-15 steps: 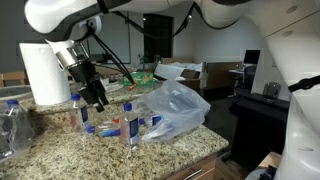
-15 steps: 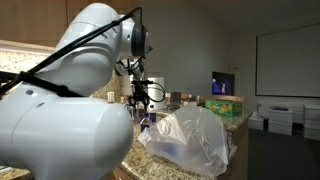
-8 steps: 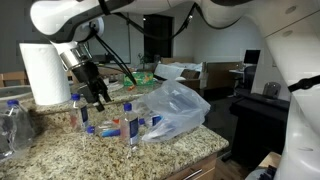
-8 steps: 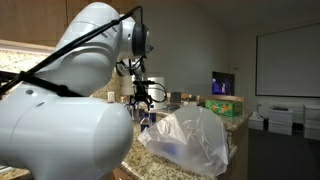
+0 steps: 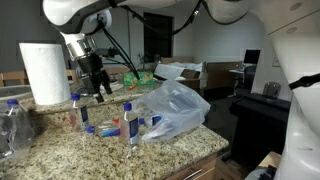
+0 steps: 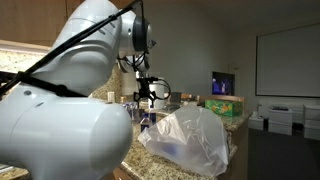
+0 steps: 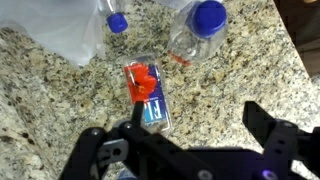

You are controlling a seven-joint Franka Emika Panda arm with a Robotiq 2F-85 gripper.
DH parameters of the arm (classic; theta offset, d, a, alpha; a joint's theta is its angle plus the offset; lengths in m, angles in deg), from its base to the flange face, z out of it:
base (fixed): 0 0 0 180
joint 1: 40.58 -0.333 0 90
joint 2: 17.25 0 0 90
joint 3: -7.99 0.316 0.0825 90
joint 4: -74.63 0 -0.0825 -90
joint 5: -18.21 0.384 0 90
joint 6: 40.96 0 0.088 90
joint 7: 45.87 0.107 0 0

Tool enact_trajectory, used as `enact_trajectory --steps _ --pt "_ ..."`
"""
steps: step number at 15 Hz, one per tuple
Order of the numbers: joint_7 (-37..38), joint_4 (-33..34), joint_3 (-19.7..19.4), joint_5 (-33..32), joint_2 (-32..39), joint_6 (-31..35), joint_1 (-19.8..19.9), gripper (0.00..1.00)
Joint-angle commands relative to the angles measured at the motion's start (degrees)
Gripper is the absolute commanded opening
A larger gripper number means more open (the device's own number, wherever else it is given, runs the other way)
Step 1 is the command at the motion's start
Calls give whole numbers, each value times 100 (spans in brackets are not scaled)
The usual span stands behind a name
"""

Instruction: Put two of the bottles on the counter in the plastic bag

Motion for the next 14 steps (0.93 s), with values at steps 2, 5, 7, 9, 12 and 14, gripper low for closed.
enact_trajectory --steps 2,5,7,9,12,14 --pt "11 74 -6 0 0 -39 1 100" --pt "61 119 -20 -4 58 -82 -31 100" --pt "440 22 -98 60 -120 -55 4 100" --pt "946 -252 -196 148 -414 155 97 100" --pt "1588 -546 -357 219 -809 213 226 100" --pt "2011 -953 -403 539 -1104 340 342 100"
